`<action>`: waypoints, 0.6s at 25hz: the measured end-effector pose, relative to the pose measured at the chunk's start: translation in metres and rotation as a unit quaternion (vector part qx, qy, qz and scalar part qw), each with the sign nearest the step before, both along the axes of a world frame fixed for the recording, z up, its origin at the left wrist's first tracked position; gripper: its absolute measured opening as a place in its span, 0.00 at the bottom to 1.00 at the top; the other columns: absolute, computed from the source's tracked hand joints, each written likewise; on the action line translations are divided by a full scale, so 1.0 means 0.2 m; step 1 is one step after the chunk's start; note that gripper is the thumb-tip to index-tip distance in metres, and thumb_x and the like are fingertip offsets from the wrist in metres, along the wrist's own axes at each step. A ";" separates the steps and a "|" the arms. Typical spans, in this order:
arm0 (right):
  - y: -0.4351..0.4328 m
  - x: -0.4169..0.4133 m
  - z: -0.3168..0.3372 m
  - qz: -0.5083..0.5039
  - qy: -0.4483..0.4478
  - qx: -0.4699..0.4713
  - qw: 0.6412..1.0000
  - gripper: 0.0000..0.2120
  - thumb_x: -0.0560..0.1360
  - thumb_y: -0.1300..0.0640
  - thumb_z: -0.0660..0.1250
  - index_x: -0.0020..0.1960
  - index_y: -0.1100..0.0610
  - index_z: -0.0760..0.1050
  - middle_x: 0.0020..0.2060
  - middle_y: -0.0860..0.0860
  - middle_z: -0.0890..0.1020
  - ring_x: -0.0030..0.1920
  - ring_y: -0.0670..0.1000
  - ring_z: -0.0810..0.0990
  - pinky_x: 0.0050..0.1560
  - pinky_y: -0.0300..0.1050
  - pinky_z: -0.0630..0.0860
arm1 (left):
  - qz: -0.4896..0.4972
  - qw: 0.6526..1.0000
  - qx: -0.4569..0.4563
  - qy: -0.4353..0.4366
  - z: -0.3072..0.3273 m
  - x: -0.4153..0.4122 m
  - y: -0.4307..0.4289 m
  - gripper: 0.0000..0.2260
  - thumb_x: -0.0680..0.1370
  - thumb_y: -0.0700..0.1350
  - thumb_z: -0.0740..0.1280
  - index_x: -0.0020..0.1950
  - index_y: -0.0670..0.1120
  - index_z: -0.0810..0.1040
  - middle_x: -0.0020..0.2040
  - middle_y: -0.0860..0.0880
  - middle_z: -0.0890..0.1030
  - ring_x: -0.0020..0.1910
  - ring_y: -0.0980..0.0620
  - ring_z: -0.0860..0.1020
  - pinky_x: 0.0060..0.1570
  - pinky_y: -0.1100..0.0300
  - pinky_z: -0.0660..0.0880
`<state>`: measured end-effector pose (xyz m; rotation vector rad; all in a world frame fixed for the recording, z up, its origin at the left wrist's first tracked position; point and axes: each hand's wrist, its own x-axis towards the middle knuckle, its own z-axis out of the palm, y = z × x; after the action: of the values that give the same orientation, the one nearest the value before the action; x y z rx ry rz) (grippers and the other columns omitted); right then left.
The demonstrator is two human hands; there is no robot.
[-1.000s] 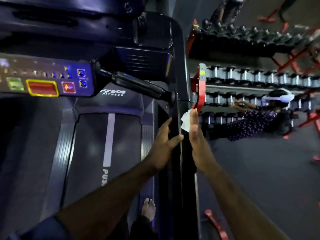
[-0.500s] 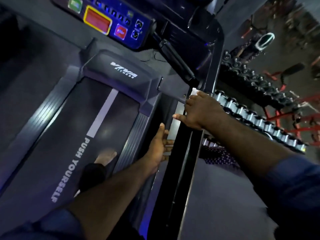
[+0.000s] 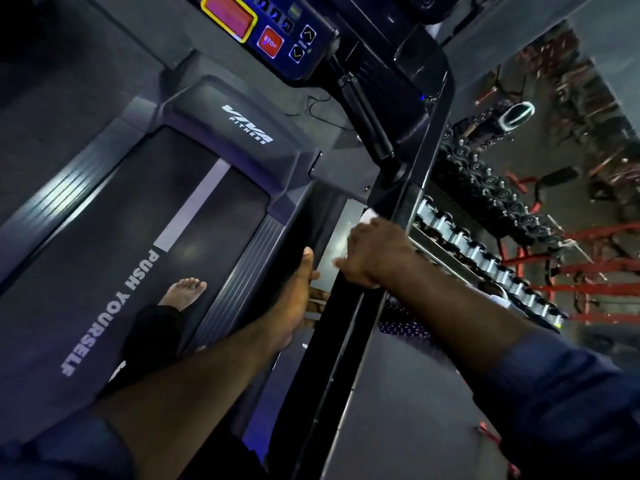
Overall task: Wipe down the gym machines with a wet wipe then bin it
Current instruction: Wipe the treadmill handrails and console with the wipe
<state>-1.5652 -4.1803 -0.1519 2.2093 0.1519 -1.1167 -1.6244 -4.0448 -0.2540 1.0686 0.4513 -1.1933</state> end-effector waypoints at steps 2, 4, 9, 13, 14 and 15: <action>0.06 -0.15 0.10 0.016 0.045 0.056 0.997 0.34 0.83 0.35 0.46 0.75 0.56 0.72 0.77 0.54 0.71 0.78 0.53 0.66 0.78 0.55 0.59 | -0.010 1.000 -0.004 -0.004 0.02 0.02 0.01 0.36 0.77 0.77 0.50 0.65 0.50 0.76 0.53 0.43 0.84 0.41 0.50 0.81 0.34 0.57 0.75; -0.01 -0.14 0.18 0.010 0.047 0.075 0.996 0.34 0.84 0.36 0.44 0.79 0.55 0.67 0.80 0.51 0.66 0.81 0.51 0.60 0.81 0.55 0.53 | -0.021 1.000 -0.004 0.001 0.03 0.03 0.02 0.35 0.78 0.76 0.49 0.63 0.49 0.76 0.51 0.43 0.84 0.42 0.48 0.81 0.36 0.55 0.76; -0.10 0.11 0.01 -0.015 -0.008 -0.045 0.999 0.37 0.83 0.34 0.44 0.82 0.56 0.63 0.82 0.52 0.63 0.82 0.51 0.57 0.82 0.56 0.46 | -0.097 0.994 0.022 0.045 -0.05 -0.01 0.03 0.45 0.74 0.80 0.48 0.60 0.43 0.82 0.42 0.47 0.81 0.34 0.51 0.78 0.36 0.57 0.75; 0.04 -0.12 0.05 -0.012 0.067 0.033 0.997 0.35 0.83 0.36 0.46 0.80 0.56 0.66 0.80 0.52 0.65 0.81 0.51 0.60 0.81 0.53 0.52 | -0.126 0.990 0.013 0.070 -0.04 -0.01 0.08 0.47 0.73 0.82 0.48 0.54 0.42 0.83 0.36 0.48 0.82 0.32 0.51 0.79 0.38 0.55 0.77; 0.03 -0.13 0.08 -0.002 0.067 0.044 0.997 0.33 0.84 0.37 0.46 0.80 0.55 0.67 0.80 0.52 0.66 0.81 0.50 0.60 0.81 0.53 0.51 | -0.132 0.989 0.014 0.070 -0.03 -0.02 0.09 0.46 0.73 0.81 0.47 0.52 0.42 0.83 0.35 0.48 0.82 0.31 0.51 0.80 0.37 0.55 0.77; 0.01 -0.10 0.10 -0.002 0.054 0.039 0.998 0.32 0.84 0.37 0.46 0.79 0.55 0.68 0.80 0.51 0.67 0.81 0.50 0.60 0.81 0.53 0.50 | -0.140 0.988 0.019 0.069 -0.02 -0.03 0.09 0.45 0.74 0.81 0.47 0.50 0.42 0.82 0.33 0.49 0.81 0.30 0.51 0.79 0.35 0.56 0.77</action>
<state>-1.5842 -4.1789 -0.1317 2.2195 0.2423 -1.2513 -1.6302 -4.0261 -0.2580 1.1116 0.4429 -1.5195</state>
